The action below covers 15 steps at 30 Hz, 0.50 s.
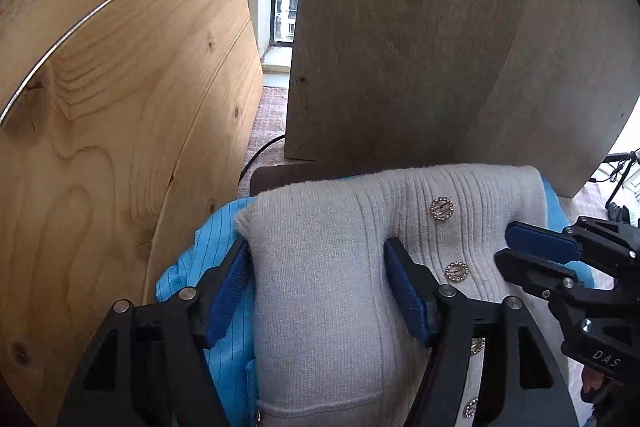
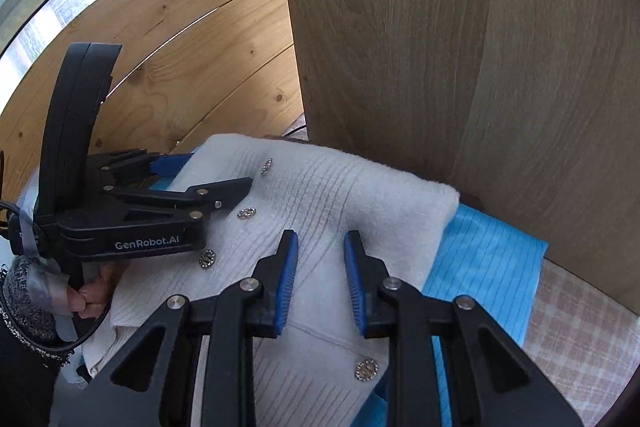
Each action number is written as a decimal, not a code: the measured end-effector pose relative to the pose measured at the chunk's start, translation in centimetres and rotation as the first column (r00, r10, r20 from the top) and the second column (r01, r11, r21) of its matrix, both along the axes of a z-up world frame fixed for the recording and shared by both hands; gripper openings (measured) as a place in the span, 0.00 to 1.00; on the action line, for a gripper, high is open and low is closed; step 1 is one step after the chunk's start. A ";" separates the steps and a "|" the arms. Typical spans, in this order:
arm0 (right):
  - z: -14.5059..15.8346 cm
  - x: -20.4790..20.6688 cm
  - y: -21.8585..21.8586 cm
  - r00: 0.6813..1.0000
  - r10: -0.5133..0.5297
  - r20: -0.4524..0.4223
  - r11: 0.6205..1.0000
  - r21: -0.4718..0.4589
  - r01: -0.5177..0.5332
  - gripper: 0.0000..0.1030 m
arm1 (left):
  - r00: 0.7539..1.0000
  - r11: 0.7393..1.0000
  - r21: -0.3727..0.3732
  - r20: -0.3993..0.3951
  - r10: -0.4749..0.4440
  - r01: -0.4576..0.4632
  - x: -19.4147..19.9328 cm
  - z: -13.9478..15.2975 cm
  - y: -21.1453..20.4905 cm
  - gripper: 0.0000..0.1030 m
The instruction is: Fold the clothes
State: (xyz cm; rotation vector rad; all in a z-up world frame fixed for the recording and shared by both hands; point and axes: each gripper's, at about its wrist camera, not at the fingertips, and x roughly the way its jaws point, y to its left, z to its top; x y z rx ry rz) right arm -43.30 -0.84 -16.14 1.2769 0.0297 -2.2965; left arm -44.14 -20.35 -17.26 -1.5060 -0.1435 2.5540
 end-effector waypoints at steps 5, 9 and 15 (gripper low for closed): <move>2.4 0.8 2.6 0.998 -0.055 -0.018 0.997 -0.061 0.054 0.23 | 0.998 0.999 -0.013 -0.057 -0.035 0.034 4.1 4.2 0.3 0.59; 3.8 4.4 2.4 1.000 -0.004 -0.015 0.999 -0.049 0.003 0.24 | 0.989 0.990 -0.082 -0.084 -0.118 0.112 9.0 5.8 2.2 0.60; 0.6 9.1 0.6 0.999 0.037 0.040 0.999 0.029 -0.038 0.29 | 0.987 0.982 -0.091 0.007 -0.163 0.163 12.4 2.0 2.8 0.60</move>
